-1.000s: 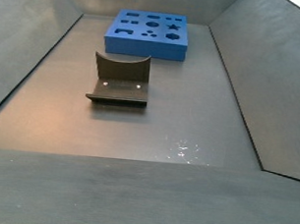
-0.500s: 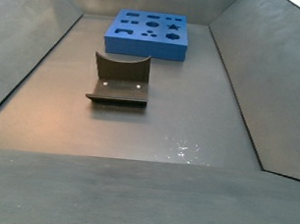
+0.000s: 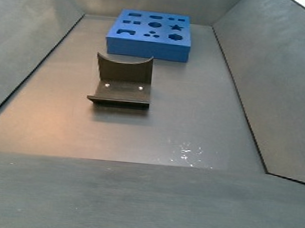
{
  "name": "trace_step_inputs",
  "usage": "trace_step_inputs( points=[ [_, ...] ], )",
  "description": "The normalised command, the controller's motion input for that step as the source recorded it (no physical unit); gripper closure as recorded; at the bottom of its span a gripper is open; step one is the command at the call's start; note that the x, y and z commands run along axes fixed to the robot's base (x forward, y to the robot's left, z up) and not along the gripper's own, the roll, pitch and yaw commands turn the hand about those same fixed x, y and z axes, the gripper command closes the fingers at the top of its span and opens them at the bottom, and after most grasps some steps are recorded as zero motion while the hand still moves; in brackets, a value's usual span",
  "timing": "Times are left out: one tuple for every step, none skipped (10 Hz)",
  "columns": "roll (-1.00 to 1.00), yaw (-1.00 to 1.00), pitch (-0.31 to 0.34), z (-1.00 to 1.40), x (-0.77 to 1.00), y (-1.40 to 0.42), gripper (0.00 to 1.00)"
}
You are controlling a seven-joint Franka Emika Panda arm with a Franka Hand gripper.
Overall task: Pick up the 3 prong object. Move up. Rotate the 3 prong object. Place the 3 prong object on the fixture. Regrasp the 3 prong object. Move to above the board. Insert the 3 prong object.
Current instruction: Move to above the board, then insert the 3 prong object.
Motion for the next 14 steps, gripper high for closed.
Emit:
trace_step_inputs(
  points=[
    [-0.15,0.00,-0.201,0.02,-0.16,0.07,1.00],
    [-0.15,0.00,-0.200,0.02,-0.17,0.07,1.00],
    [-0.14,0.00,-0.203,0.03,-0.17,0.07,1.00],
    [-0.15,0.00,-0.202,0.03,-0.17,0.07,1.00],
    [-0.15,0.00,-0.200,0.03,-0.17,0.07,1.00],
    [-0.15,0.00,-0.200,0.03,-0.17,0.07,1.00],
    [-0.15,0.00,-0.200,0.03,-0.17,0.07,1.00],
    [-0.15,0.00,-0.200,0.02,-0.17,0.07,1.00],
    [0.00,0.00,-0.024,-0.01,0.00,0.00,1.00],
    [-0.02,-0.01,-0.099,-0.05,-0.08,0.00,1.00],
    [-0.34,0.15,-0.166,-0.18,-0.02,0.35,1.00],
    [-0.49,0.29,-0.100,-0.16,0.05,0.43,1.00],
    [-0.50,0.27,-0.077,-0.14,0.08,0.44,1.00],
    [-0.50,0.25,-0.069,-0.13,0.11,0.44,1.00]
  ],
)
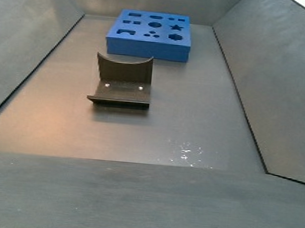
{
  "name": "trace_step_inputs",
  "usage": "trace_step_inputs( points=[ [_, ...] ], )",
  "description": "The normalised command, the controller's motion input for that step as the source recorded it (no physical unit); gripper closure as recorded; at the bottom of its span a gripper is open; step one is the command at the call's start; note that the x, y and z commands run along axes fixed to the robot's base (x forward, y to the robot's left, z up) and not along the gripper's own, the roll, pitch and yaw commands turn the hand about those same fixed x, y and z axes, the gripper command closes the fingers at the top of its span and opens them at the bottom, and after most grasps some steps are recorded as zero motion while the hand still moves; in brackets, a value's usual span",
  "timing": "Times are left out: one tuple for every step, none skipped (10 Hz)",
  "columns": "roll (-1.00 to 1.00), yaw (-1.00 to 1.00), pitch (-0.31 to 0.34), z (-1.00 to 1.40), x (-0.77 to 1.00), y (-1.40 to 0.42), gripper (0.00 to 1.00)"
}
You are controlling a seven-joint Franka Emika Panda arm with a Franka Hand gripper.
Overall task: Pick up the 3 prong object. Move up. Rotate the 3 prong object. Place the 3 prong object on the fixture. Regrasp the 3 prong object. Move to above the board. Insert the 3 prong object.
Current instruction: Insert the 3 prong object.
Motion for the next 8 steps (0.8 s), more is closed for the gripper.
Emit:
trace_step_inputs(
  points=[
    [-0.50,0.25,-0.083,-0.10,0.13,0.41,1.00],
    [-0.50,0.24,-0.094,-0.07,0.14,0.38,1.00],
    [-0.50,0.27,-0.093,-0.03,0.15,0.28,1.00],
    [-0.50,0.34,-0.116,-0.01,0.13,0.03,1.00],
    [-0.44,0.48,-0.106,-0.12,0.08,0.00,1.00],
    [-0.36,0.66,-0.080,-0.33,0.01,0.00,1.00],
    [-0.28,0.52,-0.091,-0.49,0.00,-0.08,1.00],
    [-0.24,0.11,-0.120,-0.56,0.07,-0.15,1.00]
  ],
)
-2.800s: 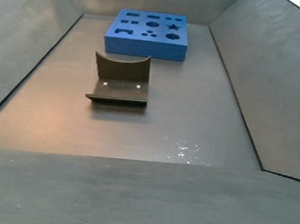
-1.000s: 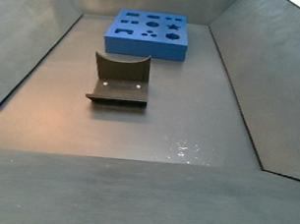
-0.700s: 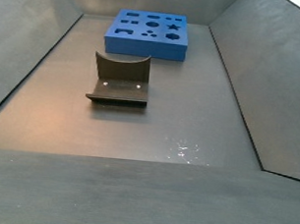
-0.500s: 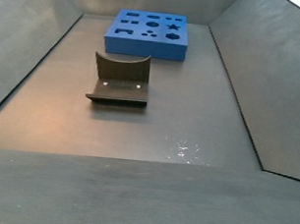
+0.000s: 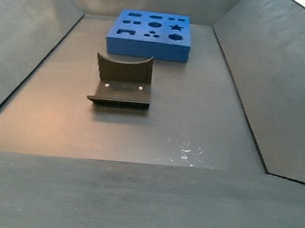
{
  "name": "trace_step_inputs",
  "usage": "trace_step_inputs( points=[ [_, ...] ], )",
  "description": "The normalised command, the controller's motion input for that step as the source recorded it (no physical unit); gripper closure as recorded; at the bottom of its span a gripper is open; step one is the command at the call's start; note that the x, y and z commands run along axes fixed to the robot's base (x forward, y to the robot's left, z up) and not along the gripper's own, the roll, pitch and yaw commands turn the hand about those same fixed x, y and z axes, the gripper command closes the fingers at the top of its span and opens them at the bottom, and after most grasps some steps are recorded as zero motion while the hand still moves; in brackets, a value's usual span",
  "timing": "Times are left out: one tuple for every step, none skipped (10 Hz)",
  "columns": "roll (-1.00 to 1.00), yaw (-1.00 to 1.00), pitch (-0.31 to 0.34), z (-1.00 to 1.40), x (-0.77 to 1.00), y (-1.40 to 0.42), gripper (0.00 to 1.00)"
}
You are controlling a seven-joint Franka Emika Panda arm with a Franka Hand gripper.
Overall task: Pick up the 3 prong object. Move up. Rotate the 3 prong object. Place the 3 prong object on the fixture. Regrasp the 3 prong object. Move to above the board. Insert the 3 prong object.
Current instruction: Insert the 3 prong object.
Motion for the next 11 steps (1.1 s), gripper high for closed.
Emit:
trace_step_inputs(
  points=[
    [-0.31,-0.16,-0.196,-0.45,0.04,-0.07,1.00],
    [-0.35,-0.58,-0.209,-0.35,0.04,0.00,1.00],
    [-0.28,-0.77,-0.267,-0.26,0.00,-0.01,1.00],
    [-0.28,-0.78,-0.283,-0.24,0.00,-0.03,1.00],
    [-0.38,-0.65,-0.269,-0.16,0.10,0.00,1.00],
    [-0.33,-0.61,-0.230,-0.21,0.17,0.00,1.00],
    [-0.28,-0.63,-0.203,-0.27,0.15,-0.03,1.00],
    [-0.20,-0.62,-0.164,-0.40,0.16,-0.10,1.00],
    [-0.09,-0.54,-0.170,-0.63,0.23,-0.23,1.00],
    [-0.07,-0.49,-0.099,-0.73,0.37,-0.20,1.00],
    [-0.13,-0.47,0.123,-0.62,0.43,-0.10,1.00]
  ],
)
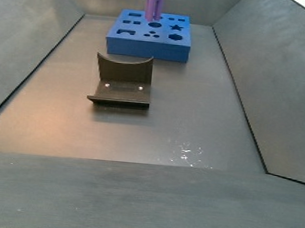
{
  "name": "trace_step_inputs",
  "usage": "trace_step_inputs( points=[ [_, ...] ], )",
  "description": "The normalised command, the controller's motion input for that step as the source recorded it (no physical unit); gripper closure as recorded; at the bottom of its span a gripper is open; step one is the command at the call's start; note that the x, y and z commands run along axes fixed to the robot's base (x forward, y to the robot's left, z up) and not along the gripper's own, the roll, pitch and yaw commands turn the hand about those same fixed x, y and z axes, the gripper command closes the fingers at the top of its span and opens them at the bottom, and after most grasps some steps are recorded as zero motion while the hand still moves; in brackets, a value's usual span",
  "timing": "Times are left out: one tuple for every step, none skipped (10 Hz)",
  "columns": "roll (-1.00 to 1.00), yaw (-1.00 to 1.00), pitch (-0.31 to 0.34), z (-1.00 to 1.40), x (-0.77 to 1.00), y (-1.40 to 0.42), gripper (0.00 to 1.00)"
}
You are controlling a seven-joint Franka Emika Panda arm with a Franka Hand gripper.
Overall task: Pick up the 3 prong object. Move up. Rotate the 3 prong object. Place the 3 prong object on the fixture. Regrasp the 3 prong object. Move to above the board. Insert the 3 prong object.
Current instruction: Insert the 3 prong object.
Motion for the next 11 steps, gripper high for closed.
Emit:
trace_step_inputs(
  points=[
    [-0.19,-0.70,0.290,-0.35,0.06,-0.03,1.00],
    [-0.19,-0.79,0.299,-0.33,0.00,0.00,1.00],
    [-0.17,-0.82,0.276,-0.34,0.00,0.00,1.00],
    [-0.19,-0.83,0.216,0.00,0.03,-0.03,1.00],
    [-0.25,-0.71,0.259,0.29,0.14,-0.08,1.00],
    [-0.11,-0.45,0.250,0.18,0.33,0.00,1.00],
    [0.00,0.06,0.044,0.00,0.03,0.00,1.00],
    [-0.06,0.00,0.073,0.04,0.04,0.00,1.00],
    [-0.36,-0.30,0.427,0.01,0.10,0.03,1.00],
    [-0.40,-0.33,0.460,0.03,0.01,0.00,1.00],
    [-0.35,-0.43,0.460,0.00,0.00,-0.10,1.00]
  ],
)
